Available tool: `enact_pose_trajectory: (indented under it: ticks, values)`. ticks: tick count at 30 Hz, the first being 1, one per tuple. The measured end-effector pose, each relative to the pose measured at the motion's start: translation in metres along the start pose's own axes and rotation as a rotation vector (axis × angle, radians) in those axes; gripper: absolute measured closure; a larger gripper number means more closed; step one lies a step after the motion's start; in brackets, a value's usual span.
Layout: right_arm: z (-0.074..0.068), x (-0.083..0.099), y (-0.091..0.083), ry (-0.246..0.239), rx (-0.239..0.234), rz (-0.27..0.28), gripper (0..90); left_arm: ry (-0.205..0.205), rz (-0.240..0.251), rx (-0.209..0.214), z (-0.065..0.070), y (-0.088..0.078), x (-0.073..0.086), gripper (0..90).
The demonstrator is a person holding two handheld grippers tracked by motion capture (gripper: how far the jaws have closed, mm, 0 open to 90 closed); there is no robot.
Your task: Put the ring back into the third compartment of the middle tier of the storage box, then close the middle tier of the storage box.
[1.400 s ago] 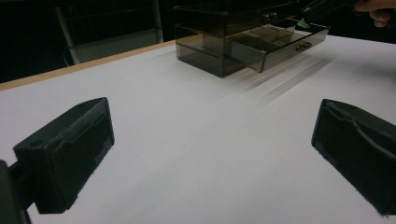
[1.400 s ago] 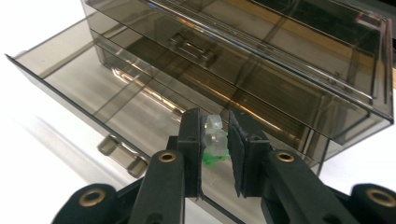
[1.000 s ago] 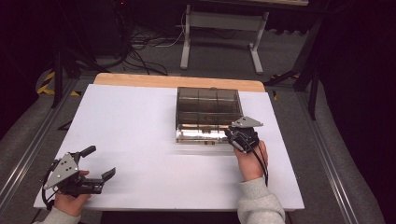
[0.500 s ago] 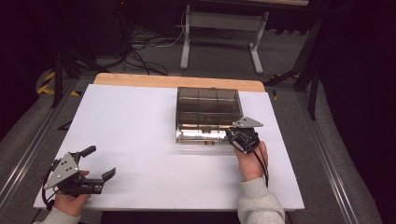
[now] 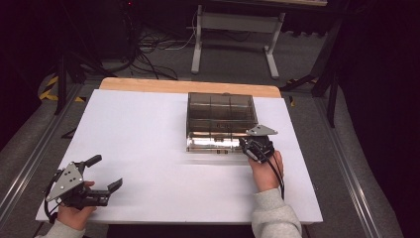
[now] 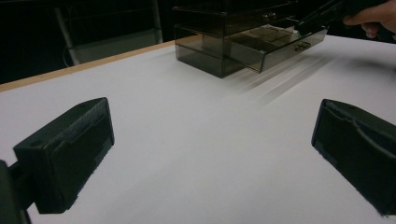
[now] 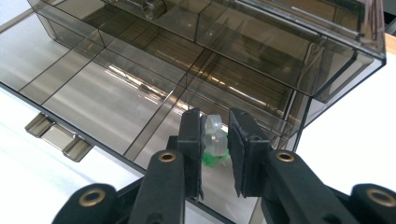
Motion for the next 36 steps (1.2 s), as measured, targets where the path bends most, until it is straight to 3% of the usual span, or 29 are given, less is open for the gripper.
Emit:
enact_pose_trajectory:
  ticks: [12,21,25,31,36]
  values:
    - [0.001,0.002,0.004,0.006,-0.005,-0.008,72.3,0.000,0.002,0.001,0.000,0.001,0.000,0.1]
    - [0.002,-0.006,-0.006,0.000,0.005,0.039,68.0,-0.003,0.001,0.000,-0.001,0.001,0.000,0.1]
    - [0.000,-0.011,-0.013,-0.006,-0.002,0.058,71.4,-0.005,0.001,0.003,0.000,0.002,0.000,0.1]
    - [-0.010,-0.021,-0.029,-0.048,-0.043,0.080,87.6,-0.004,-0.003,0.004,0.000,0.003,0.000,0.2]
    - [-0.018,-0.024,-0.034,-0.092,-0.084,0.082,89.7,-0.003,-0.002,0.006,0.001,0.003,0.000,0.1]
Point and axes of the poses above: each handheld gripper's, and its own axes: y roughly forward along the jaws, x roughly out of its underside, z roughly to its right, the point moved 8 cm from there along y, roughly forward along the jaws, and after that the axes turned 2 degrees about z, right-handed, at the moved point
